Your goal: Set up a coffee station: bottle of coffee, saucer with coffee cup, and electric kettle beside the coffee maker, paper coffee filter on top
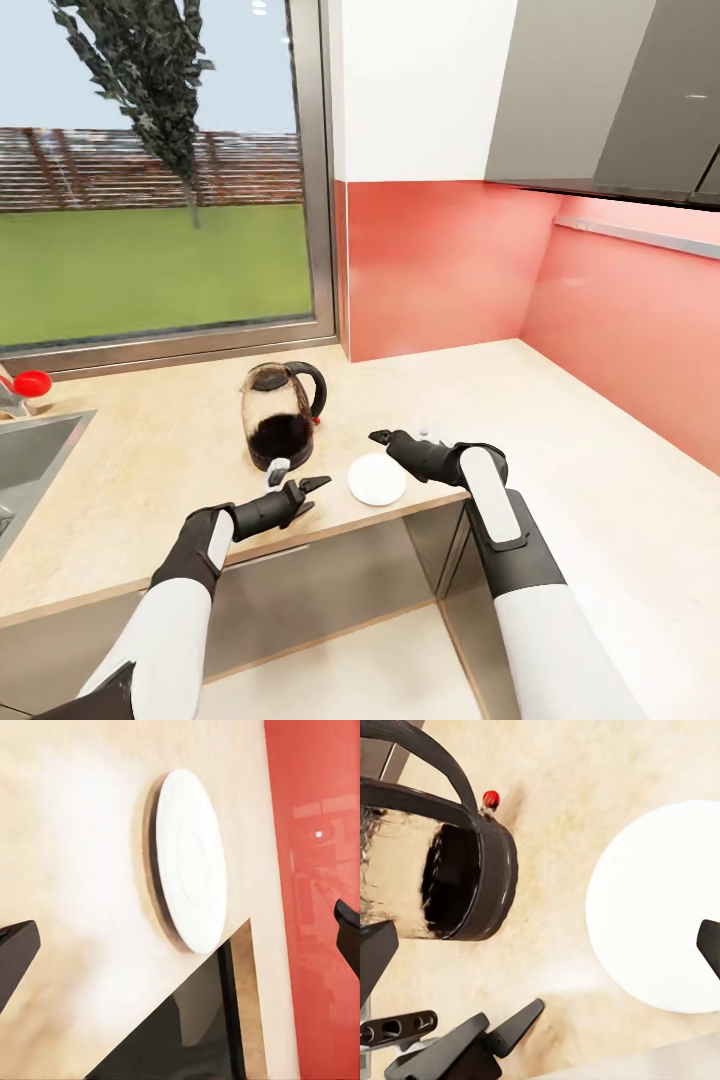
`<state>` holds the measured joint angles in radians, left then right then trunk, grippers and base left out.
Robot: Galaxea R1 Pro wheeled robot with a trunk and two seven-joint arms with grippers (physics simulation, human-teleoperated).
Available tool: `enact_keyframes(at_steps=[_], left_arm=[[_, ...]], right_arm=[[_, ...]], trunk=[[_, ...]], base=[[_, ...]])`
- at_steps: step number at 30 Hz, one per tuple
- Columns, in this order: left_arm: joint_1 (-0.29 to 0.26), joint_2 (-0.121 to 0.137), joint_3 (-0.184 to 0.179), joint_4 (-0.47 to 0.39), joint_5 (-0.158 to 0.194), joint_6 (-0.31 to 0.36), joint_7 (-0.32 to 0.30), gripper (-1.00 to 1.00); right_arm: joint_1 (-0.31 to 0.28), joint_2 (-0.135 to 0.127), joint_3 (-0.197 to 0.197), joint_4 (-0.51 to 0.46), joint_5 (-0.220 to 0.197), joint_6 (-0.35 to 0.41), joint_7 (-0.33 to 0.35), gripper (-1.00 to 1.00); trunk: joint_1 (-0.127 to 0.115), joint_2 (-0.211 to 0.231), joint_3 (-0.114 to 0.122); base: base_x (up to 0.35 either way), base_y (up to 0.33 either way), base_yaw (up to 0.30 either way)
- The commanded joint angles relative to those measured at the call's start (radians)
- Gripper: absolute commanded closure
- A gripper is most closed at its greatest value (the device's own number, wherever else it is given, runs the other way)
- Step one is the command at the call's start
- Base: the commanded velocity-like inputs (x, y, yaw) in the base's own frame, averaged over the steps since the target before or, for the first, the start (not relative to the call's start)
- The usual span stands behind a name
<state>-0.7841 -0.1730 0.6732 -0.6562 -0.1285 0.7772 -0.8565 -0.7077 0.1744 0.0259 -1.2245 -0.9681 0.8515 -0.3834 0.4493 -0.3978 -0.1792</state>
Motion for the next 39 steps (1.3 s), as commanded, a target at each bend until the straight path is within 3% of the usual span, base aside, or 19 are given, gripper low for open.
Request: enact_keyframes(at_steps=[1,6,11,20,27,34,39], left_arm=[[-0.002,-0.002,0.007,-0.001,-0.016,0.006,-0.014,-1.0],[-0.002,-0.002,0.003,-0.002,-0.043,0.007,-0.043,-1.0],[-0.007,-0.002,-0.023,-0.003,-0.07,0.009,-0.071,-1.0],[-0.019,-0.002,-0.053,-0.002,-0.071,0.029,-0.079,-1.0],[-0.059,-0.002,-0.068,-0.003,-0.072,0.106,-0.072,-1.0],[-0.088,-0.002,-0.069,-0.003,-0.067,0.113,-0.018,-1.0],[-0.112,-0.002,-0.069,-0.003,-0.026,0.114,0.04,-1.0]], right_arm=[[-0.001,0.0,0.0,-0.001,-0.01,0.001,-0.01,-1.0],[-0.001,0.0,0.0,-0.001,-0.011,0.001,-0.011,-1.0],[-0.001,0.0,-0.001,-0.001,-0.01,0.001,-0.01,-1.0],[-0.001,0.0,-0.005,0.041,-0.012,0.001,-0.01,-1.0],[-0.001,0.0,-0.008,0.072,-0.012,0.001,-0.009,-1.0],[-0.001,0.0,-0.01,0.073,-0.014,0.0,-0.009,-1.0],[-0.001,-0.007,-0.01,0.072,-0.015,0.0,-0.008,-1.0]], trunk=[[0.001,-0.002,-0.002],[0.001,-0.002,-0.002],[0.001,-0.002,-0.002],[0.001,-0.002,-0.002],[0.001,-0.002,-0.002],[0.001,-0.002,-0.002],[0.001,-0.002,-0.002]], base=[[0.0,0.0,0.0],[0.0,0.0,0.0],[0.0,0.0,0.0],[0.0,0.0,0.0],[0.0,0.0,0.0],[0.0,0.0,0.0],[0.0,0.0,0.0]])
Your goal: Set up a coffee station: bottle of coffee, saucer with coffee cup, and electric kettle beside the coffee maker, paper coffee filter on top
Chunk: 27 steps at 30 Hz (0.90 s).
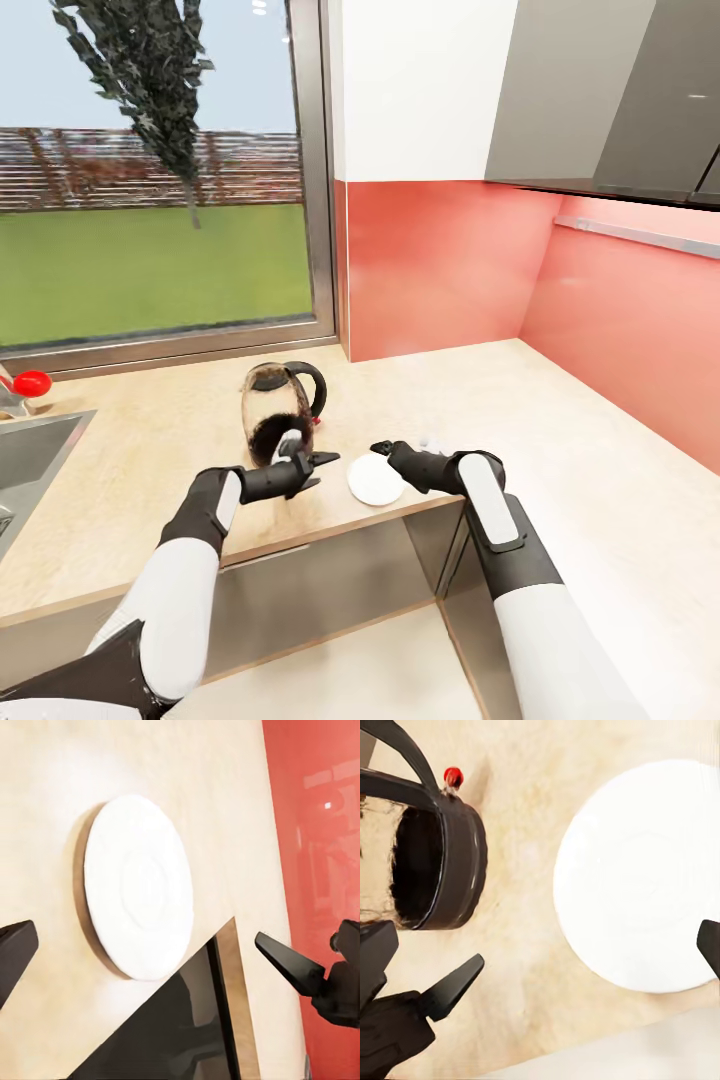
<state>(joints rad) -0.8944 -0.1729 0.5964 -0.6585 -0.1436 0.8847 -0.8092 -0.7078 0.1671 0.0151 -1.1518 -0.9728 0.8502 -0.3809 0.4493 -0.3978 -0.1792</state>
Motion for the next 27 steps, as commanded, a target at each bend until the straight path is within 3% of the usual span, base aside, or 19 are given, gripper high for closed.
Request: enact_keyframes(at_steps=[1,8,11,18,27], left_arm=[[-0.005,-0.002,0.008,-0.001,-0.006,0.006,0.0,-1.0],[-0.017,-0.002,0.008,0.013,0.034,0.006,0.087,-1.0],[-0.018,-0.002,0.008,0.047,0.038,0.006,0.111,-1.0],[-0.017,-0.002,0.008,0.075,0.04,0.006,0.134,-1.0],[-0.015,-0.002,0.009,0.107,0.039,0.005,0.136,-1.0]], right_arm=[[-0.001,-0.001,0.0,-0.001,-0.01,0.001,-0.01,-1.0],[-0.001,-0.013,0.0,-0.005,-0.01,0.001,-0.01,-1.0],[-0.001,-0.041,-0.008,-0.007,-0.011,0.001,-0.002,-1.0],[-0.001,-0.061,-0.035,-0.003,-0.009,0.001,0.089,-1.0],[-0.001,-0.061,-0.037,0.0,-0.008,0.001,0.103,-1.0]], trunk=[[0.001,-0.002,-0.002],[0.001,-0.002,-0.002],[0.001,-0.002,-0.002],[0.001,-0.002,-0.002],[0.001,-0.002,-0.002]], base=[[0.0,0.0,0.0],[0.0,0.0,0.0],[0.0,0.0,0.0],[0.0,0.0,0.0],[0.009,0.0,-0.013]])
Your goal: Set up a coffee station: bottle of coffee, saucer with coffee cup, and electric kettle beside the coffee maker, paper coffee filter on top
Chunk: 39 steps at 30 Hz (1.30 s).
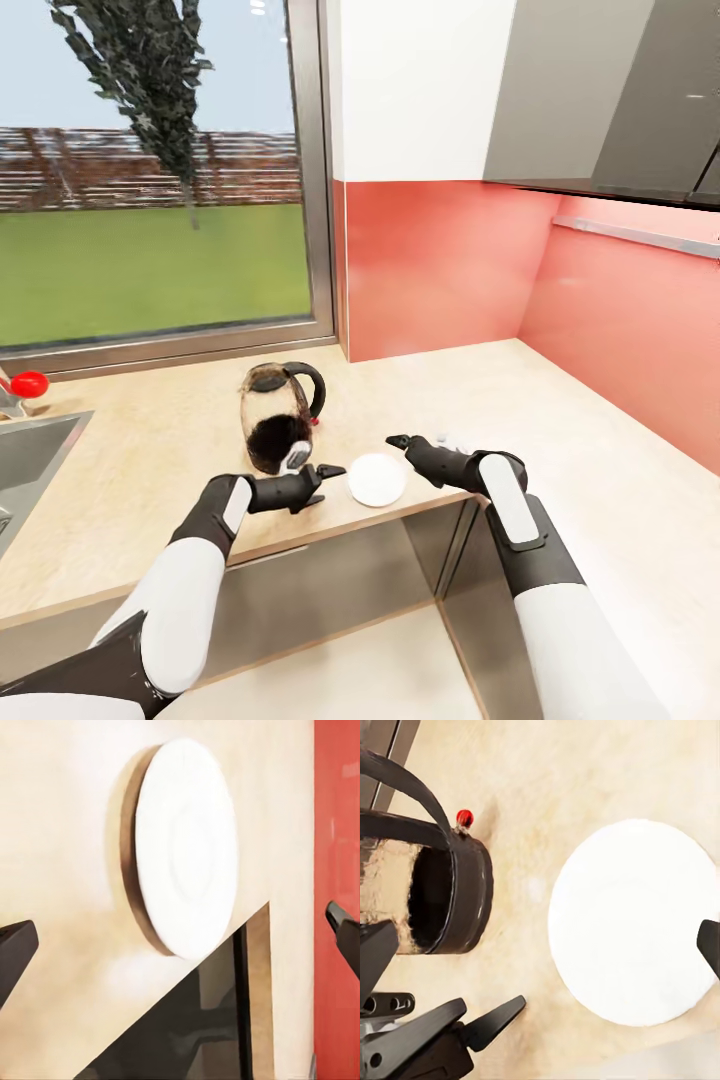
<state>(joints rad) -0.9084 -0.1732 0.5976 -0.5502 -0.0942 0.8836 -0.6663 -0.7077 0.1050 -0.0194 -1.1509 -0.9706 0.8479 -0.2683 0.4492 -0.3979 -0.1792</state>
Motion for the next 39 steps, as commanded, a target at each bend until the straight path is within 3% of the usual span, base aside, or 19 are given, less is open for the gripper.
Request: enact_keyframes(at_steps=[1,9,19,39], left_arm=[[-0.001,-0.001,0.008,0.001,-0.01,0.006,-0.007,-1.0],[-0.001,-0.001,0.008,0.009,-0.009,0.006,-0.007,-1.0],[-0.001,-0.001,0.008,0.054,-0.01,0.005,-0.007,-1.0],[0.009,-0.001,0.01,0.13,-0.01,0.0,-0.007,-1.0]], right_arm=[[-0.001,0.001,-0.002,0.0,-0.01,0.003,-0.01,-1.0],[-0.001,0.002,-0.001,0.005,-0.007,0.004,-0.01,-1.0],[-0.001,0.002,-0.001,0.105,-0.01,0.003,-0.005,-1.0],[-0.001,0.002,0.001,0.156,-0.006,-0.002,0.016,-1.0]], trunk=[[0.001,-0.002,-0.002],[0.001,-0.002,-0.002],[0.001,-0.002,-0.002],[0.001,-0.002,-0.002]], base=[[0.14,0.0,-0.147],[0.231,0.0,-0.041],[0.128,-0.026,-0.001],[0.012,-0.003,0.0]])
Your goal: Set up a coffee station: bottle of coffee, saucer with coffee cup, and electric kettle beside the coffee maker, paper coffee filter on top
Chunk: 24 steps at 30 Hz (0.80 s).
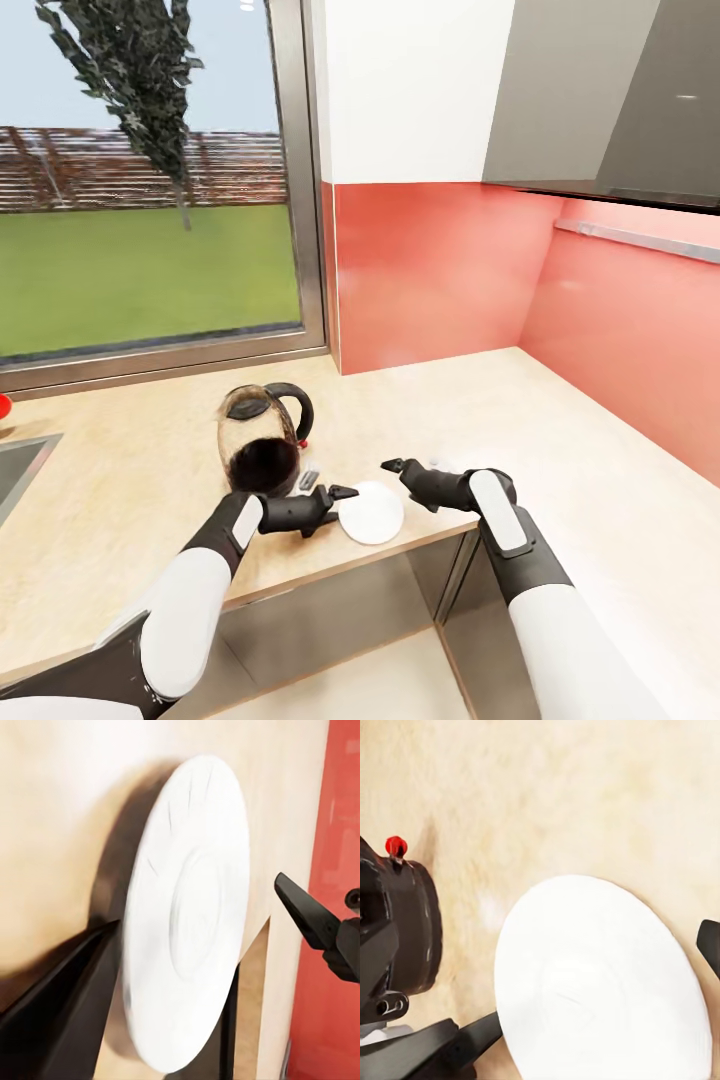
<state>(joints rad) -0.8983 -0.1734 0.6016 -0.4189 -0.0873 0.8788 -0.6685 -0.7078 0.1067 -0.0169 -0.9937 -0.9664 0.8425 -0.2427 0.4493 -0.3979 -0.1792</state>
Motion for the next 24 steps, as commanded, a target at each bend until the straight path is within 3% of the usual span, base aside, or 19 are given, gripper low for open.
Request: enact_keyframes(at_steps=[1,20,24], left_arm=[[-0.001,-0.001,0.006,0.0,-0.017,0.005,-0.005,-1.0],[-0.001,-0.001,0.005,0.02,-0.017,0.005,-0.005,-1.0],[-0.001,-0.001,0.004,0.02,-0.017,0.005,-0.005,-1.0]], right_arm=[[-0.001,0.001,-0.002,0.0,-0.01,0.003,-0.008,-1.0],[-0.001,0.0,-0.004,0.068,-0.011,0.0,-0.004,-1.0],[-0.001,-0.001,-0.005,0.072,-0.013,-0.034,-0.004,-1.0]], trunk=[[0.001,-0.002,-0.002],[0.001,-0.002,-0.002],[0.001,-0.002,-0.002]], base=[[0.0,0.0,0.0],[0.0,0.0,0.0],[0.0,0.0,0.0]])
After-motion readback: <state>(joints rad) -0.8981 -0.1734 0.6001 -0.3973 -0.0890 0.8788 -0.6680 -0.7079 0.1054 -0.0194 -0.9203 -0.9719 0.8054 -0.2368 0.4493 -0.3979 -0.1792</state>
